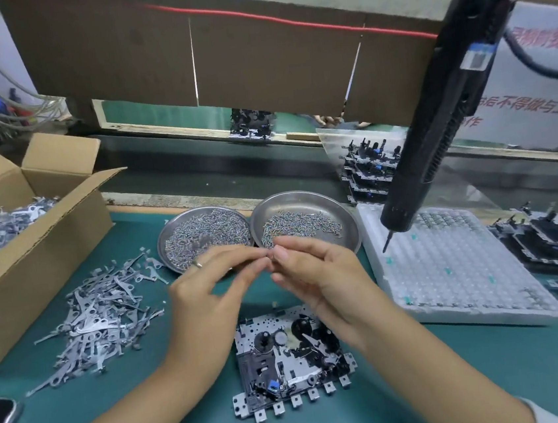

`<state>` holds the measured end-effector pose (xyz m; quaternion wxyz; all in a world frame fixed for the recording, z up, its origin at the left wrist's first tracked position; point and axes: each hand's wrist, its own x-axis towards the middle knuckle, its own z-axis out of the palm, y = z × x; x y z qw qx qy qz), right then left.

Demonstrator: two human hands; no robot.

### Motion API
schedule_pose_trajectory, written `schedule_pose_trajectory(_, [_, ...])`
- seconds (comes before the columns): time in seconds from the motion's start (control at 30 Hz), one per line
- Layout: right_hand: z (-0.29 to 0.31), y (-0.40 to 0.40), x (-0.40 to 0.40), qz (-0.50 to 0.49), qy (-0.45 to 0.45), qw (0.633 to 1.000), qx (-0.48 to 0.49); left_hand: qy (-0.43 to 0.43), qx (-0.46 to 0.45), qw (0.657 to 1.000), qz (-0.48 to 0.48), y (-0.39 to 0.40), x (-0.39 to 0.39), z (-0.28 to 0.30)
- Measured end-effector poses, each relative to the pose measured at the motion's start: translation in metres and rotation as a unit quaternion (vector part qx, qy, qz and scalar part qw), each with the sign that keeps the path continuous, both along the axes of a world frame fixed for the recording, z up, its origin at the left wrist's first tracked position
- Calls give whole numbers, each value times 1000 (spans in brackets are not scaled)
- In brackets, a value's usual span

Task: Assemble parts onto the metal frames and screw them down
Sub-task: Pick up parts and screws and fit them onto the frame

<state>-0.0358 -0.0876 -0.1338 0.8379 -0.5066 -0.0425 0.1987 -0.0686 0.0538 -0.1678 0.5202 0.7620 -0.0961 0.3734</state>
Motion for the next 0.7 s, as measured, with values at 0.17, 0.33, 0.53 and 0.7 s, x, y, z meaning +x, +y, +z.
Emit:
schedule_pose_trajectory(0.17, [-5,-4,-14,-12,34,997,67,34,-131,988,-72,-9,-2,0])
schedule_pose_trajectory(0.33, [-9,-4,-18,-10,21,997,69,36,-137,986,-91,-11,-4,-2])
schedule_pose_trajectory(0.53, [-15,-4,-20,-38,0,998,39,28,-89,993,-78,-9,-4,-7])
schedule_pose_trajectory(0.7, [-13,-3,-22,-52,-44,997,-22,-1,-31,998,-59,-8,-6,-7])
